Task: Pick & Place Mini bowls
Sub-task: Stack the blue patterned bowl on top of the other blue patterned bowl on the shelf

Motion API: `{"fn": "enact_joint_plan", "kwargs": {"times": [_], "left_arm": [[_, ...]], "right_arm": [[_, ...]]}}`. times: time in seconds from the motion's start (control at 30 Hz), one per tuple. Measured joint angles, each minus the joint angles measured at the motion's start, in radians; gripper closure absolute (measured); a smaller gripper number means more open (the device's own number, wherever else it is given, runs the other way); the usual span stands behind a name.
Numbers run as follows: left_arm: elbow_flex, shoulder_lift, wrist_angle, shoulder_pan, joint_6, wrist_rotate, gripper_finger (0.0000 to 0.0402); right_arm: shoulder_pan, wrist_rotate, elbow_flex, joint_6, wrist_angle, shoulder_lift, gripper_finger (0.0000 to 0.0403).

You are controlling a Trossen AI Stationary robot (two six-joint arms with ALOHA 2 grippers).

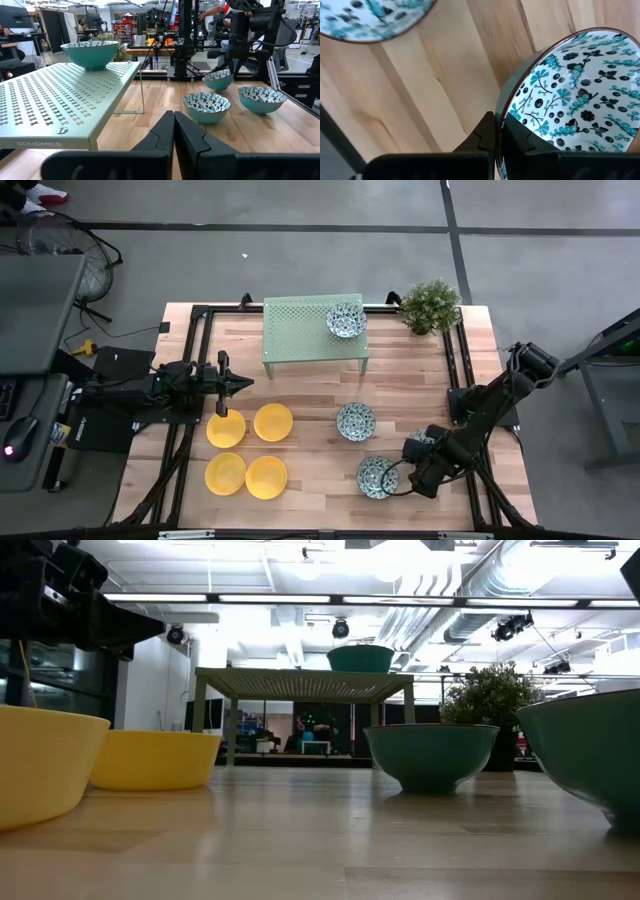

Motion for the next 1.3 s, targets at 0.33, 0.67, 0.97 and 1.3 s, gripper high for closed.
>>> {"fn": "enact_joint_plan", "kwargs": {"times": [0.33, 0.67, 0.97, 1.3], "left_arm": [[0.0, 0.0, 0.0, 0.0, 0.0, 0.0, 0.0395], [0.0, 0.0, 0.0, 0.0, 0.0, 0.0, 0.0395], [0.0, 0.0, 0.0, 0.0, 0.0, 0.0, 0.0395], [0.0, 0.0, 0.0, 0.0, 0.0, 0.0, 0.0395]], "right_arm": [[0.0, 0.021, 0.073, -0.083, -0.119, -0.002, 0.0402], [-0.04, 0.132, 0.301, -0.298, -0.388, -0.003, 0.0402], [-0.212, 0.248, 0.481, -0.68, -0.514, -0.004, 0.0402], [-0.448, 0.326, 0.57, -1.07, -0.52, -0.004, 0.0402]]}}
